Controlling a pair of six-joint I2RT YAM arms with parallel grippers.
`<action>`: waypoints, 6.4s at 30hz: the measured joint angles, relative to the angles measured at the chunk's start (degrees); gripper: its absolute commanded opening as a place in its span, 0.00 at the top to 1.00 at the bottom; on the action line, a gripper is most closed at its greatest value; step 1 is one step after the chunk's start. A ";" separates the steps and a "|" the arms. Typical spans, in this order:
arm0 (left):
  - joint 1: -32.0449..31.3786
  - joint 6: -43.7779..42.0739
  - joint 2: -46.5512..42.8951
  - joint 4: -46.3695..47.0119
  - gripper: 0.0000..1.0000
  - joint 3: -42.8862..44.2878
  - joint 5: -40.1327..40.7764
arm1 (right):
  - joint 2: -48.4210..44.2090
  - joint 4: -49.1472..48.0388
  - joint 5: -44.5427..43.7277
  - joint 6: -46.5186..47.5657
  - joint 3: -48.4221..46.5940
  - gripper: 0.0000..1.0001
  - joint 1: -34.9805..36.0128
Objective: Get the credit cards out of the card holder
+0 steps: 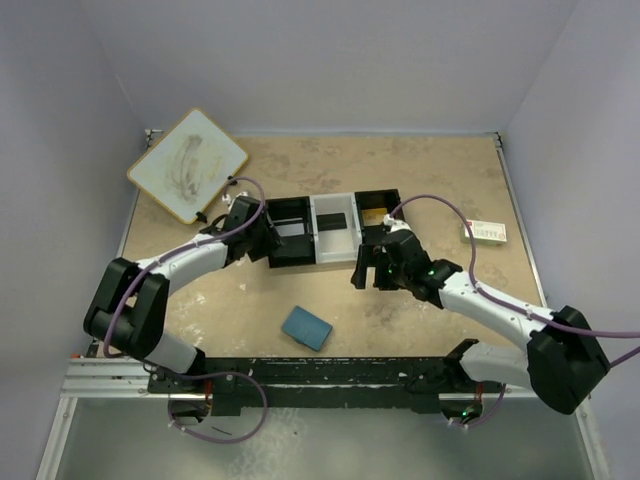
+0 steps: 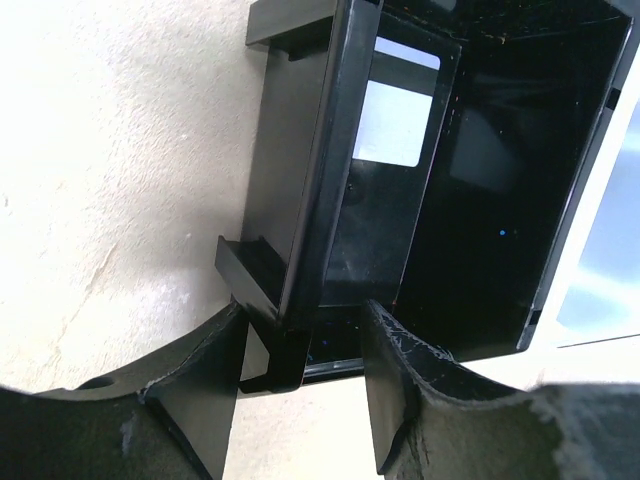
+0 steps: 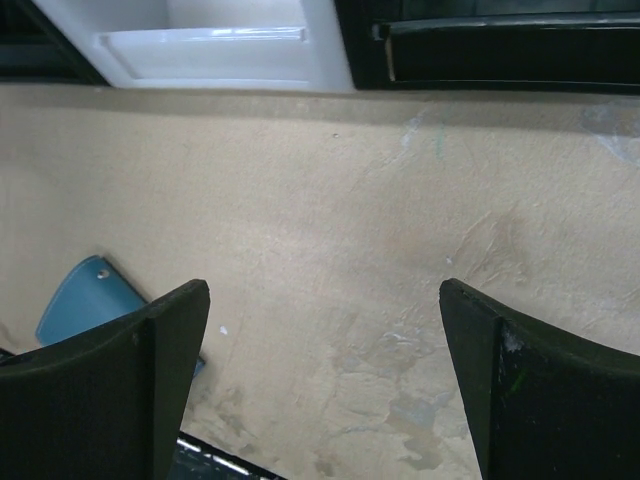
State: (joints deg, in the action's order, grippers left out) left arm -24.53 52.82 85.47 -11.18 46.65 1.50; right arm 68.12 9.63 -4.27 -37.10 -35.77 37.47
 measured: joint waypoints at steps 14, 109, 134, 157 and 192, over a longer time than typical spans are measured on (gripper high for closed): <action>-0.02 -3.04 2.36 1.18 0.30 1.88 -0.13 | -3.93 -8.87 14.01 0.44 3.02 0.08 0.15; -17.31 10.40 -27.89 -7.96 0.32 -14.78 3.87 | -11.43 -5.55 0.98 -4.00 5.25 0.62 12.20; -32.52 23.41 -19.34 6.01 0.59 -21.31 9.35 | 15.17 2.14 -15.04 -7.41 -9.25 0.68 33.38; -33.83 24.59 -13.64 8.87 0.64 -22.12 9.14 | 21.42 7.04 -21.79 -12.02 -13.88 0.83 34.27; -36.46 23.63 -7.58 4.68 0.69 -15.89 13.11 | 5.16 0.48 -12.00 -11.21 1.18 0.77 23.15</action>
State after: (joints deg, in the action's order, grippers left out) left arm -60.99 76.44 77.89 -6.50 30.76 14.61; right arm 73.28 10.11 -16.27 -48.31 -34.59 60.62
